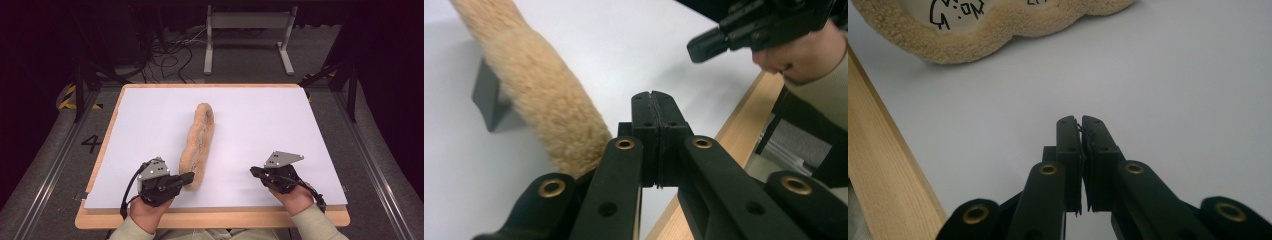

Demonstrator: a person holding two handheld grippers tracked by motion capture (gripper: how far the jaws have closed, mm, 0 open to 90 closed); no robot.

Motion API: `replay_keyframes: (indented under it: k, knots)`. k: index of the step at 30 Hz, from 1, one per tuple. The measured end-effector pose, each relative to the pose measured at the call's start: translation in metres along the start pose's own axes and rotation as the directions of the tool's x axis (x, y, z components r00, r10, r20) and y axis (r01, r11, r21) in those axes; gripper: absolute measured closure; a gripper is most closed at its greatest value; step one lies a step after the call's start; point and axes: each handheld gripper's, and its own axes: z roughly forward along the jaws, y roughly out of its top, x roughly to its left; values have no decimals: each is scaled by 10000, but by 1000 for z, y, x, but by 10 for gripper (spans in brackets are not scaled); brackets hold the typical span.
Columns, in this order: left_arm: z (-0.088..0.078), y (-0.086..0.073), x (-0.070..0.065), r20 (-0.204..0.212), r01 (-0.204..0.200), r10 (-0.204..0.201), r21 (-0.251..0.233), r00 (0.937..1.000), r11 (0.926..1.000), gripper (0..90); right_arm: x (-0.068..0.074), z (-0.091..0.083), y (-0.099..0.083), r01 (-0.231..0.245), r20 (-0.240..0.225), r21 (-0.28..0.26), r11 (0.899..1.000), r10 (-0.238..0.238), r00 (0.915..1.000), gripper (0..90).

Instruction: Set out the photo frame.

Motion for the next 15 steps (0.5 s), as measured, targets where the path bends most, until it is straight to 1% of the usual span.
replay_keyframes:
  k: [1,3,4,6,8,11,12,13,15]
  knots:
    - [3,-1,0,48,-41,41,101,10000,9999,896,0,0,0,0,0,0,10000,0,10000,867]
    - [15,-5,-2,189,-147,138,474,9997,9988,897,0,0,0,-34,17,13,10000,34,10000,867]
    - [22,-8,-2,156,-236,225,731,9996,9970,897,0,0,0,-41,16,22,10000,41,10000,867]
    - [28,-11,-1,120,-117,105,970,9999,9952,897,0,0,-1,-16,15,28,10000,16,10000,867]
    - [31,-12,1,-21,-85,88,1146,10000,9934,897,0,0,-1,-24,32,16,10000,24,10000,868]
    - [31,-13,3,-92,-75,86,1152,9999,9933,898,0,-1,-1,-56,38,11,10000,56,10000,868]
    - [30,-13,4,-106,-155,168,1182,9998,9929,898,0,0,-1,-54,36,14,10000,54,10000,868]
    - [30,-13,4,-106,-155,168,1182,9998,9929,898,0,0,-1,-47,30,20,10000,47,10000,868]
    - [29,-14,3,-240,-122,152,1207,9996,9926,898,0,0,-1,-26,29,21,10000,26,10000,868]
